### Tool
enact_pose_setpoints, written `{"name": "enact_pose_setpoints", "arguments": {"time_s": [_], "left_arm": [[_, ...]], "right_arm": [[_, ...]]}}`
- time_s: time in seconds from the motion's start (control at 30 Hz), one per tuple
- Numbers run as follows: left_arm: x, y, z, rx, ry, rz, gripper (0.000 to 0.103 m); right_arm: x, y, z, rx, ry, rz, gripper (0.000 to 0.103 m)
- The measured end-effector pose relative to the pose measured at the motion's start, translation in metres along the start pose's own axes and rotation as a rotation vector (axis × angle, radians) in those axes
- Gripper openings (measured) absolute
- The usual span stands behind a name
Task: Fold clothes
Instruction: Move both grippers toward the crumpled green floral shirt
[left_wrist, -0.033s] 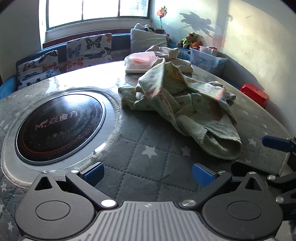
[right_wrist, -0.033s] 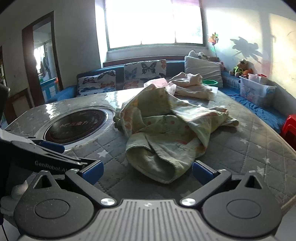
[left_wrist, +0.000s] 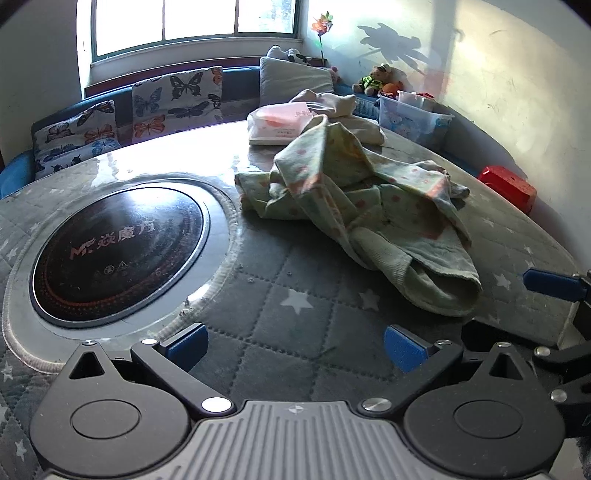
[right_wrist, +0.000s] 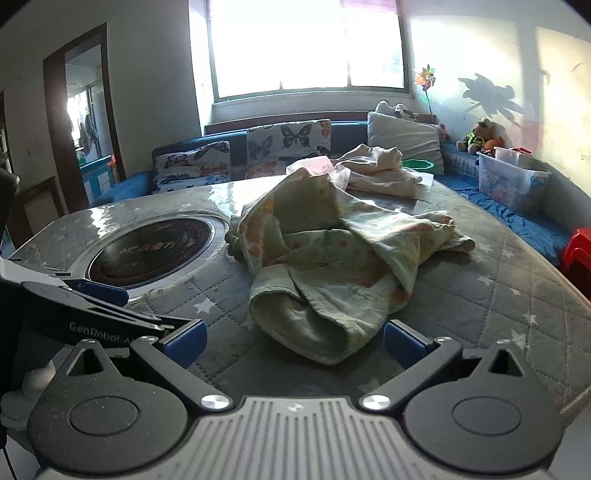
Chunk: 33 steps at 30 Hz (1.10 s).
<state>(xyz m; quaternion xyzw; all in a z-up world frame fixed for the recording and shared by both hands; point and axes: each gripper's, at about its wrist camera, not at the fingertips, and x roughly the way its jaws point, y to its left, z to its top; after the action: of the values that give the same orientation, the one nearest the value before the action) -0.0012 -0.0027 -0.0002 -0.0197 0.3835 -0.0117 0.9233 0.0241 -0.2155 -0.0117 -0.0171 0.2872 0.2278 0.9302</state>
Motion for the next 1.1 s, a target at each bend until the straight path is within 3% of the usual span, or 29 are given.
{"name": "enact_pose_setpoints", "arguments": {"time_s": [0.2, 0.53, 1.1], "left_arm": [[-0.002, -0.009, -0.003, 0.013, 0.005, -0.013, 0.103], [-0.004, -0.018, -0.006, 0.026, 0.012, -0.028, 0.103], [0.016, -0.013, 0.01, 0.025, 0.05, -0.009, 0.103]], "right_arm": [[-0.012, -0.007, -0.009, 0.019, -0.057, -0.021, 0.103], [-0.023, -0.017, -0.012, 0.074, -0.062, -0.055, 0.103], [0.0, -0.028, -0.005, 0.094, -0.004, -0.072, 0.103]]}}
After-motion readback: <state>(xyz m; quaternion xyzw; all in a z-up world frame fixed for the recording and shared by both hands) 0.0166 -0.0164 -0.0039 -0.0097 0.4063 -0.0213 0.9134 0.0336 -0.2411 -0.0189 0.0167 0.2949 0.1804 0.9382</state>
